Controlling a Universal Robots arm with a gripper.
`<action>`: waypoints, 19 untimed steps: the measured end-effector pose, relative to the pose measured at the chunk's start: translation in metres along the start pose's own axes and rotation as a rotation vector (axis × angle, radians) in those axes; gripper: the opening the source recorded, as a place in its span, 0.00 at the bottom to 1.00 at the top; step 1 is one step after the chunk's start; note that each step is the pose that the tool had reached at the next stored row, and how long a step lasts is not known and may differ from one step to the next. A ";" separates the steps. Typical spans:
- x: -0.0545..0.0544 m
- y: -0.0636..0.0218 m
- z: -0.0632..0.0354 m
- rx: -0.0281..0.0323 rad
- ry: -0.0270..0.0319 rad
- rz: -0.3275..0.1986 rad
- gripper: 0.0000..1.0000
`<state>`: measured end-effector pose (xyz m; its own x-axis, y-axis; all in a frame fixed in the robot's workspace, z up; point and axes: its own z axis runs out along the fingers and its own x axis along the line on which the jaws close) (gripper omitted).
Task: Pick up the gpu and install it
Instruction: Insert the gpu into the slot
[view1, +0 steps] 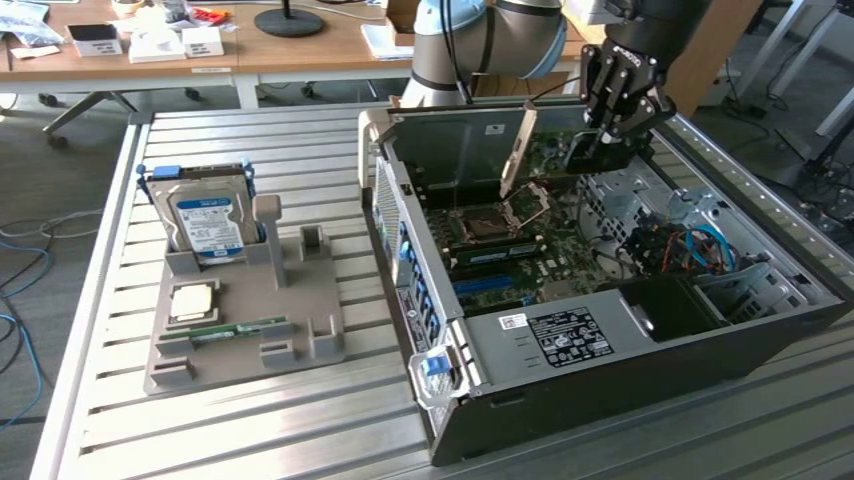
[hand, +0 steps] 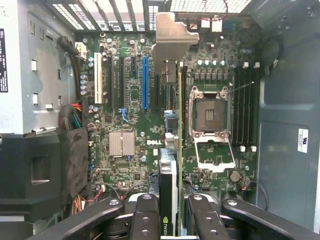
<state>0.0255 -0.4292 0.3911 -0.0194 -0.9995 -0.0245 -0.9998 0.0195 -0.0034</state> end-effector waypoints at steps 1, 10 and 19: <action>0.000 0.0000 0.0000 0.0000 0.0000 0.000 0.27; 0.000 0.0000 0.0065 0.0000 -0.0001 0.000 0.27; 0.000 0.0001 0.0112 0.0000 -0.0002 0.000 0.27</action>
<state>0.0255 -0.4292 0.3798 -0.0194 -0.9995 -0.0247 -0.9998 0.0195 -0.0035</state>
